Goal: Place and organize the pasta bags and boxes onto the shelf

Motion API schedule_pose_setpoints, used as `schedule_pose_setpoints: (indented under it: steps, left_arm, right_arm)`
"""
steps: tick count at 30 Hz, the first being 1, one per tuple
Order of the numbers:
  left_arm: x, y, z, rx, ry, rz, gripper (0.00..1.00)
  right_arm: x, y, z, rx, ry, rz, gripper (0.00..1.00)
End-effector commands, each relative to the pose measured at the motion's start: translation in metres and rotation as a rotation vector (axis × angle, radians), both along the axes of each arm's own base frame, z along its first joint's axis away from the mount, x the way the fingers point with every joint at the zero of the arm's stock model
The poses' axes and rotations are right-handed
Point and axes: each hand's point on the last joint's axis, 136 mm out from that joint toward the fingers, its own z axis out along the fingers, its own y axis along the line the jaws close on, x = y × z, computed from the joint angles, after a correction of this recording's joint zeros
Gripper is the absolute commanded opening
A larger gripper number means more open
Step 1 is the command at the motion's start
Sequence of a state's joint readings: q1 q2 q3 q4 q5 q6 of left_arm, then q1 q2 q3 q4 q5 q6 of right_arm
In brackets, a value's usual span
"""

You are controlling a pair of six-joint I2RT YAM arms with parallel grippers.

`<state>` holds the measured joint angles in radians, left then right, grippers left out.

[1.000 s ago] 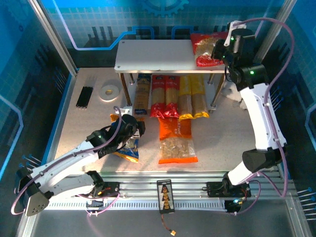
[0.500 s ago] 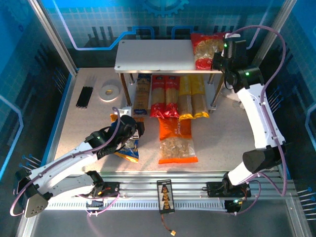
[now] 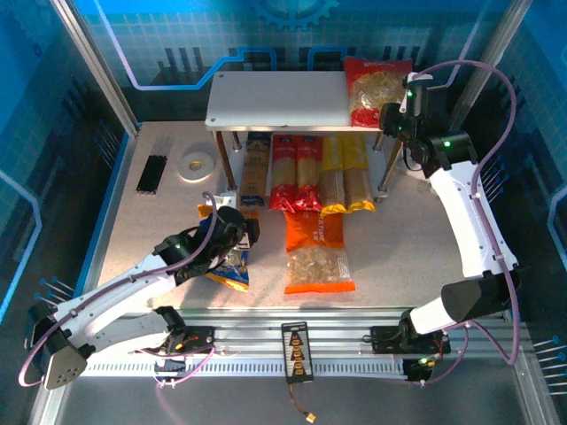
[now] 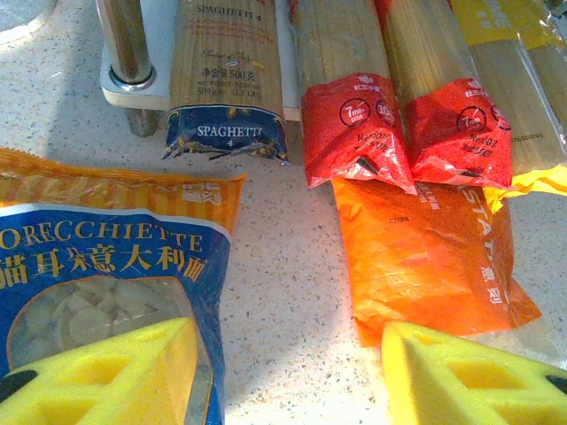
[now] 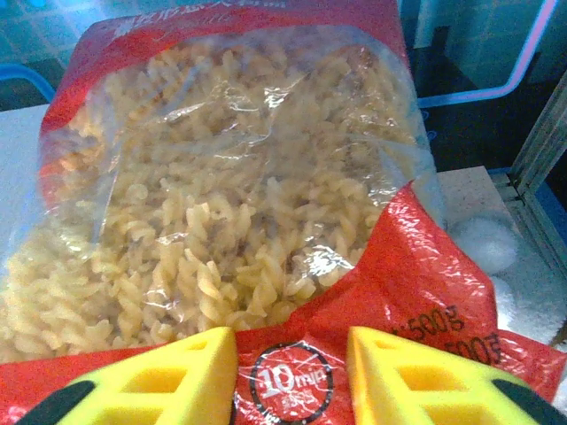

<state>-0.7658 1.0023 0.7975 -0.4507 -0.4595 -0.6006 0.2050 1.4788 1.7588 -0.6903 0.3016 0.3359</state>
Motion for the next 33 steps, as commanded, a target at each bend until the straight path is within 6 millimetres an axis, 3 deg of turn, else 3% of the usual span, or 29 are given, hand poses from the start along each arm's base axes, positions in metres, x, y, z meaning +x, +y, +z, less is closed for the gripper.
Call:
schedule_pose_setpoints:
  steps: [1, 7, 9, 11, 13, 15, 20, 25, 28, 30, 33]
  left_arm:
    - [-0.003, 0.004, -0.011, 0.023, 0.028, 0.009, 0.58]
    - [-0.012, 0.011, -0.026, 0.027, 0.058, 0.023, 0.57]
    - [-0.017, 0.011, -0.036, 0.025, 0.078, 0.021, 0.57]
    - [-0.022, 0.012, -0.048, 0.045, 0.101, 0.029, 0.56]
    - [-0.028, 0.015, -0.059, 0.056, 0.119, 0.045, 0.56]
    - [-0.033, 0.018, -0.067, 0.051, 0.133, 0.057, 0.56]
    - [-0.039, 0.024, -0.069, 0.047, 0.141, 0.072, 0.56]
    - [-0.041, 0.026, -0.072, 0.053, 0.152, 0.081, 0.57]
    - [-0.044, 0.034, -0.077, 0.078, 0.172, 0.115, 0.59]
    - [-0.045, 0.042, -0.078, 0.103, 0.175, 0.144, 0.61]
    - [-0.046, 0.046, -0.074, 0.109, 0.167, 0.156, 0.62]
  right_arm:
    - [-0.018, 0.003, -0.001, 0.043, 0.021, 0.041, 0.47]
    - [-0.067, -0.005, 0.065, 0.073, -0.217, 0.041, 0.53]
    - [-0.088, 0.002, 0.071, 0.055, -0.211, 0.087, 0.53]
    - [-0.111, 0.015, 0.063, 0.042, -0.171, 0.140, 0.53]
    - [-0.137, 0.033, 0.040, 0.052, -0.127, 0.208, 0.53]
    - [-0.159, 0.048, 0.004, 0.070, -0.064, 0.262, 0.53]
    - [-0.209, 0.076, -0.113, 0.098, 0.184, 0.334, 0.57]
    - [-0.240, 0.101, -0.203, 0.053, 0.373, 0.360, 0.65]
    - [-0.244, 0.119, -0.230, 0.047, 0.406, 0.367, 0.72]
    - [-0.243, 0.129, -0.241, 0.041, 0.423, 0.371, 0.83]
    - [-0.237, 0.141, -0.254, 0.019, 0.446, 0.375, 0.89]
